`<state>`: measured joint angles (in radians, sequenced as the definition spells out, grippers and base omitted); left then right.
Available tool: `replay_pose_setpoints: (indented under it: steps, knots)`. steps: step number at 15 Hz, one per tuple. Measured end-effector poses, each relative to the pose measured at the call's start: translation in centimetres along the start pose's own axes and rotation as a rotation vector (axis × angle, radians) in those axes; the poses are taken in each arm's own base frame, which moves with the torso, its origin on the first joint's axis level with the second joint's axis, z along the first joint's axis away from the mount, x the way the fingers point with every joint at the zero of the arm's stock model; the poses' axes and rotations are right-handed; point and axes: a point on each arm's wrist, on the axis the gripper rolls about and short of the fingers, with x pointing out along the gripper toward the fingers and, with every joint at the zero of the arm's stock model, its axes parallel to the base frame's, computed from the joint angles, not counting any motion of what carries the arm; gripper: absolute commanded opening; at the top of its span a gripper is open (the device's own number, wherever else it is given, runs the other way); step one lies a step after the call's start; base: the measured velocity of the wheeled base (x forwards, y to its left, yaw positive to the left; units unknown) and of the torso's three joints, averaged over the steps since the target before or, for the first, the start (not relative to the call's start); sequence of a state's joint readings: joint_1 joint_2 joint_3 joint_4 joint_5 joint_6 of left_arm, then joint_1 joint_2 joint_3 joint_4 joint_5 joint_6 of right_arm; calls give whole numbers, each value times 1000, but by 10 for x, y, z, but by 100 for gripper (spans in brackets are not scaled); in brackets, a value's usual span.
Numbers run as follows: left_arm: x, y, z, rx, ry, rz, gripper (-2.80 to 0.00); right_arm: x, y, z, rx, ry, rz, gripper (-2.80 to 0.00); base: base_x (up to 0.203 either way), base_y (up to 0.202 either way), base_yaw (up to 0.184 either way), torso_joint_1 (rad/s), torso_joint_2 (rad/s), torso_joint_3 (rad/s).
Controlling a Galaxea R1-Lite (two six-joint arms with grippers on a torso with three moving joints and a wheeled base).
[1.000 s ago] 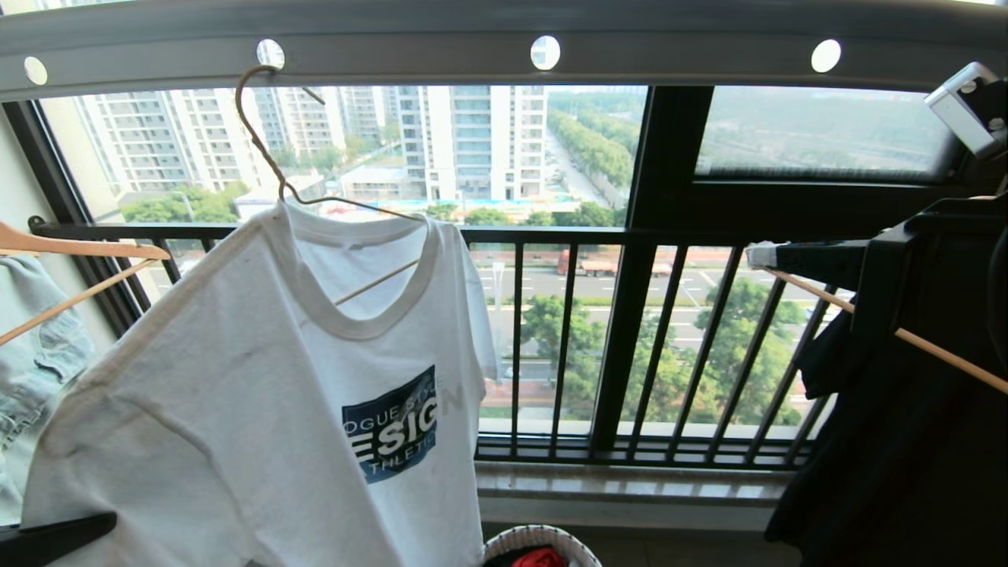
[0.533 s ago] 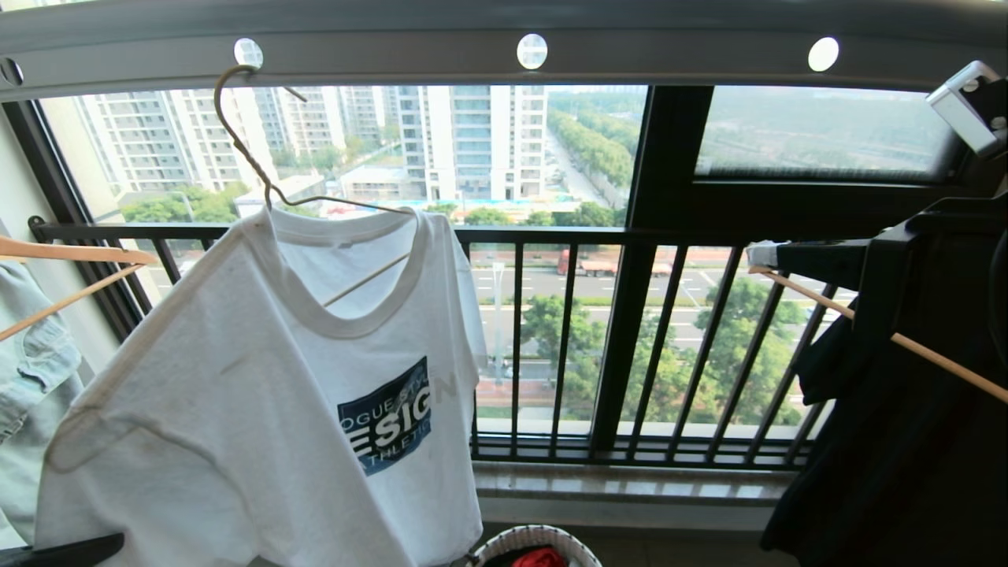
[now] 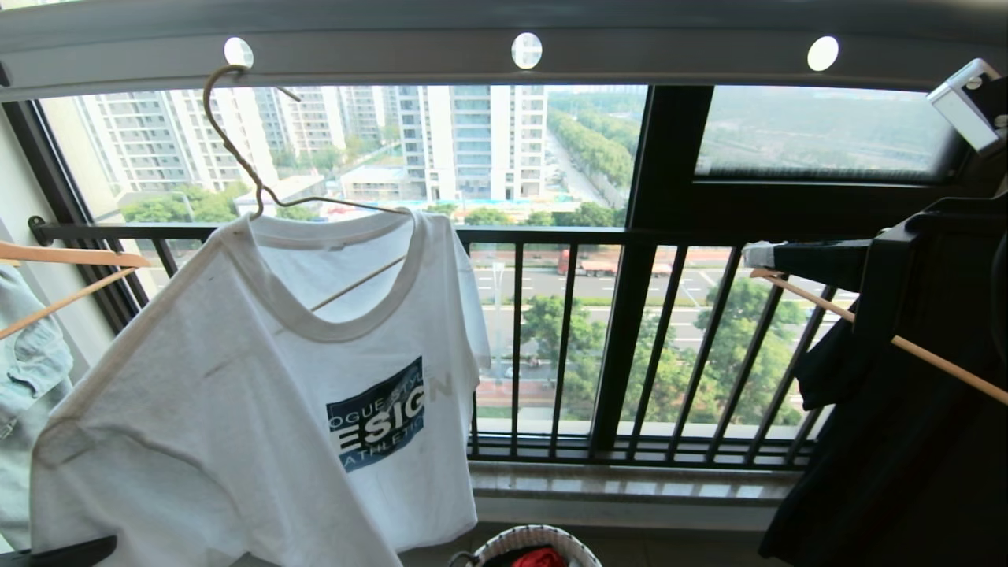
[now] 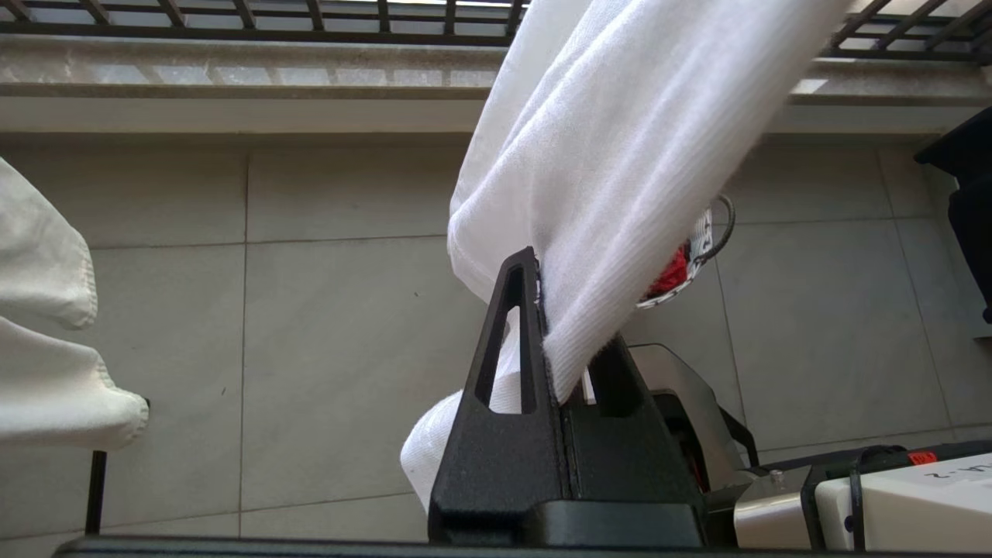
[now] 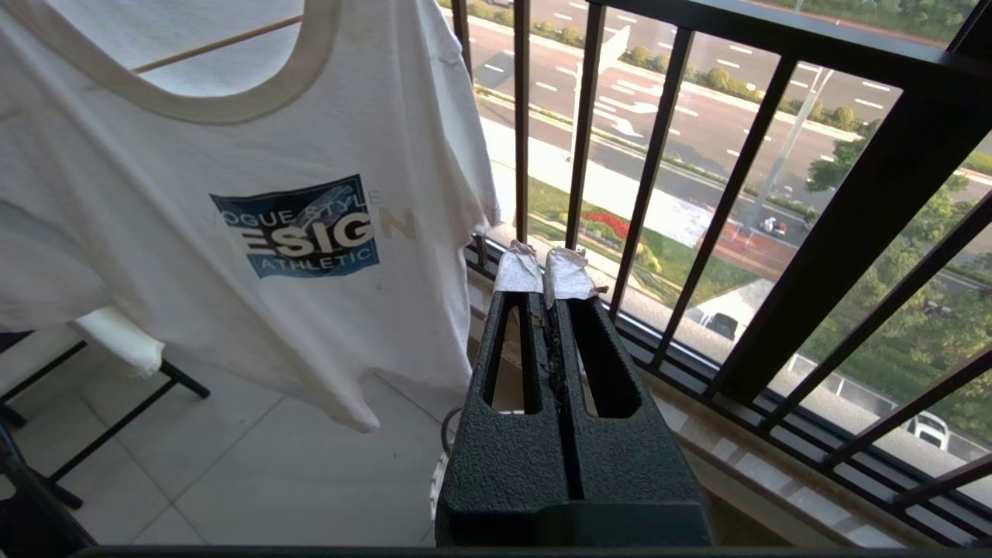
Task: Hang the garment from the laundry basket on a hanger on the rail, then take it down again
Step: Take the clothes off the clothes rack
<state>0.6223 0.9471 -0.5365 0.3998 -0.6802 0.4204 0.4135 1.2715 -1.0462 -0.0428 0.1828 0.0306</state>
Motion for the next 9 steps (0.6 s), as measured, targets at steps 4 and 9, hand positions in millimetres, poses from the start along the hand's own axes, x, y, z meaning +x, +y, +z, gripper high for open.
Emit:
replay_pose_setpoints:
  steps: [4, 9]
  knots:
    - [-3, 4, 6, -9, -6, 47, -280, 2, 16, 1, 35, 2, 78, -280, 0, 0, 0, 0, 0, 0]
    - [-11, 16, 35, -28, -57, 107, -280, 7, 33, 9, 135, -3, 164, -280, 0, 0, 0, 0, 0, 0]
